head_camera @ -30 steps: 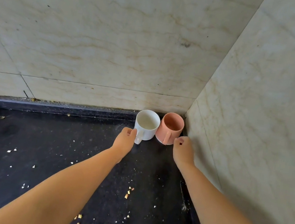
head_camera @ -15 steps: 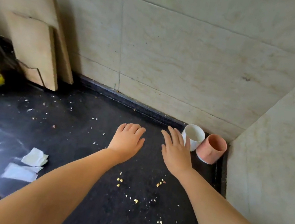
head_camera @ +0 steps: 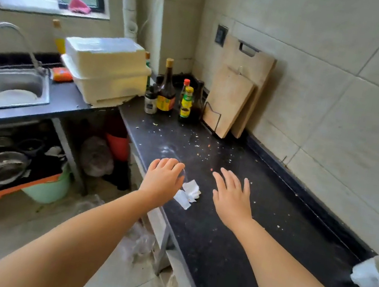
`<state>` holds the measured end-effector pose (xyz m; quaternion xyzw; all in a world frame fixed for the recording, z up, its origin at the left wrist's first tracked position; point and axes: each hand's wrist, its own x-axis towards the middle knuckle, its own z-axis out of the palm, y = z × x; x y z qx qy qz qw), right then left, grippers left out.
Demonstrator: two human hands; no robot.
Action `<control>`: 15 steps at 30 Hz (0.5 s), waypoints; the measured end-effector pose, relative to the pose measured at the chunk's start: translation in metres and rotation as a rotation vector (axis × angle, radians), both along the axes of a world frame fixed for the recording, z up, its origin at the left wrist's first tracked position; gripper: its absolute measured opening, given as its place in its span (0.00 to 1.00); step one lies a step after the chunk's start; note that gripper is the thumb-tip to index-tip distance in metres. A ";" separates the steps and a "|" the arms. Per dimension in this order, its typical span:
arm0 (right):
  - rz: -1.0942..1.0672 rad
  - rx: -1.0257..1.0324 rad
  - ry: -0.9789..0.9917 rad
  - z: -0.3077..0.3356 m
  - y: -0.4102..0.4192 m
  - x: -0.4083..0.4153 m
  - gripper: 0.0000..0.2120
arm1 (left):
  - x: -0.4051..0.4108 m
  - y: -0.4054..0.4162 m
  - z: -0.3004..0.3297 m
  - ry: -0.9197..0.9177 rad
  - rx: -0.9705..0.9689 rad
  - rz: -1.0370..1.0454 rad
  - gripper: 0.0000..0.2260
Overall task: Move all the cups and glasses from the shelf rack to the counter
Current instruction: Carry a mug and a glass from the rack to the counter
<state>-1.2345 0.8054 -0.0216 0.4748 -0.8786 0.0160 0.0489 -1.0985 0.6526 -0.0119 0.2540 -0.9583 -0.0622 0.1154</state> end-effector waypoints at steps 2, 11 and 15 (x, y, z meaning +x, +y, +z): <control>0.082 0.000 0.011 0.003 -0.031 0.038 0.24 | 0.049 -0.022 0.004 0.032 0.006 0.083 0.17; 0.424 -0.062 -0.032 0.007 -0.170 0.260 0.23 | 0.324 -0.114 0.013 0.033 -0.016 0.441 0.17; 0.602 -0.104 -0.062 0.014 -0.223 0.364 0.22 | 0.434 -0.143 0.016 0.050 -0.008 0.628 0.17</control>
